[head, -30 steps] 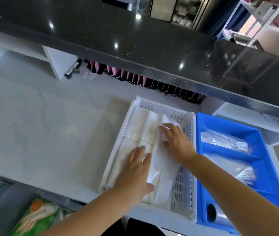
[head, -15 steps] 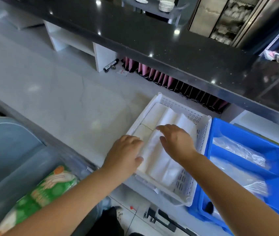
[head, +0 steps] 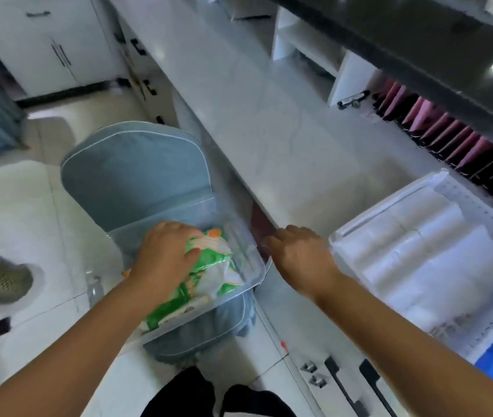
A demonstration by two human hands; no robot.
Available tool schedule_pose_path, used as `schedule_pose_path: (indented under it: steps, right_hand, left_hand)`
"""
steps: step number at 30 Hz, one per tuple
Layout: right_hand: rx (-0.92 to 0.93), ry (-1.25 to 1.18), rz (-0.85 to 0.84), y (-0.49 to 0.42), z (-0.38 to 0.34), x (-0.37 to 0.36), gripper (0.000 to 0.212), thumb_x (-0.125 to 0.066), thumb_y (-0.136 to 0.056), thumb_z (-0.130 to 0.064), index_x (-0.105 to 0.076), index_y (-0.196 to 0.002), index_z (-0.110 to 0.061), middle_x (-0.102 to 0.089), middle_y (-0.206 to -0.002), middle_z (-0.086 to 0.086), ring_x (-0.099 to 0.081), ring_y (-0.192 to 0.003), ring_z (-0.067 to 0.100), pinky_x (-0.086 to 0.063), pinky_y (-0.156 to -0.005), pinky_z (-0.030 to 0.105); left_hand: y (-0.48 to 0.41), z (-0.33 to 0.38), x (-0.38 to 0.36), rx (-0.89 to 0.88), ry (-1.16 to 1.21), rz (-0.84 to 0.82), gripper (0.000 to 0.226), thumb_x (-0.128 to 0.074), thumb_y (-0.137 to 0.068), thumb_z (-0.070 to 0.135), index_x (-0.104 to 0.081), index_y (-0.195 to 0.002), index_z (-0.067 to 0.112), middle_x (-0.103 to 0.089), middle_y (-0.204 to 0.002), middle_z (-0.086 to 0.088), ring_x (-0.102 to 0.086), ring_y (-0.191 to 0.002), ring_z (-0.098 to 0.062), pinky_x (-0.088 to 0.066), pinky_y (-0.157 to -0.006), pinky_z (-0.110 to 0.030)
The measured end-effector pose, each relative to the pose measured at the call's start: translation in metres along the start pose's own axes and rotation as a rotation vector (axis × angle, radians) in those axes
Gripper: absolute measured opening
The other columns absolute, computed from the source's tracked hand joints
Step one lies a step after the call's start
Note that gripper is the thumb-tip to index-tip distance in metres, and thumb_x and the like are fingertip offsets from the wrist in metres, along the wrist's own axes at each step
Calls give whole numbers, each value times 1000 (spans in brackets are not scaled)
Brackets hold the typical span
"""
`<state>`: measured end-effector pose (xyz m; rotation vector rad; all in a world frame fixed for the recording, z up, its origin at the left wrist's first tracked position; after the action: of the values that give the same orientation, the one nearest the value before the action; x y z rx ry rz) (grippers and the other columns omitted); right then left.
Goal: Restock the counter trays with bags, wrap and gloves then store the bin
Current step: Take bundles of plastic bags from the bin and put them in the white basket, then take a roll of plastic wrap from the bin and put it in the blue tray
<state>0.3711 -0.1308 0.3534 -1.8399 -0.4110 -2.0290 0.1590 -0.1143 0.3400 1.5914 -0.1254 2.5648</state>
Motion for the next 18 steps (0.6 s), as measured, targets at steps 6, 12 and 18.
schedule_pose_path:
  steps: [6, 12, 18]
  right_hand:
    - [127, -73, -155, -60, -75, -59, 17, -71, -54, -6, -66, -67, -15, -61, -58, 3, -58, -54, 26, -41, -45, 26]
    - [65, -305, -499, -108, -140, -176, 27, -55, -78, -5, -67, -100, -15, -68, -93, 9, -62, -89, 30, -47, -69, 31]
    - [-62, -562, -897, -135, -190, -307, 35, -49, -92, -16, -52, -127, -17, -52, -134, 7, -48, -122, 24, -41, -98, 34]
  left_hand:
    - [12, -115, -19, 181, -1, -58, 28, -71, -74, 15, -72, -102, 19, -71, -104, -12, -58, -102, -33, -46, -90, -37]
    - [6, -220, -71, 258, -71, -247, 27, -63, -78, 18, -70, -104, 21, -70, -103, -9, -59, -98, -28, -46, -85, -35]
    - [7, -292, -121, 208, -247, -374, 12, -71, -66, 12, -70, -77, 18, -66, -65, -4, -60, -67, -25, -49, -66, -34]
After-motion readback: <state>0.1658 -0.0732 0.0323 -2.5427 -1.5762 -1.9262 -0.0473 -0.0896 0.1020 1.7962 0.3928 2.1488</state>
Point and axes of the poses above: each hand's wrist, its own y-axis away from the middle knuckle, its own x-axis out of the back of the hand, z = x × y, the point moved 4 cm from there along -y, towards the middle knuckle
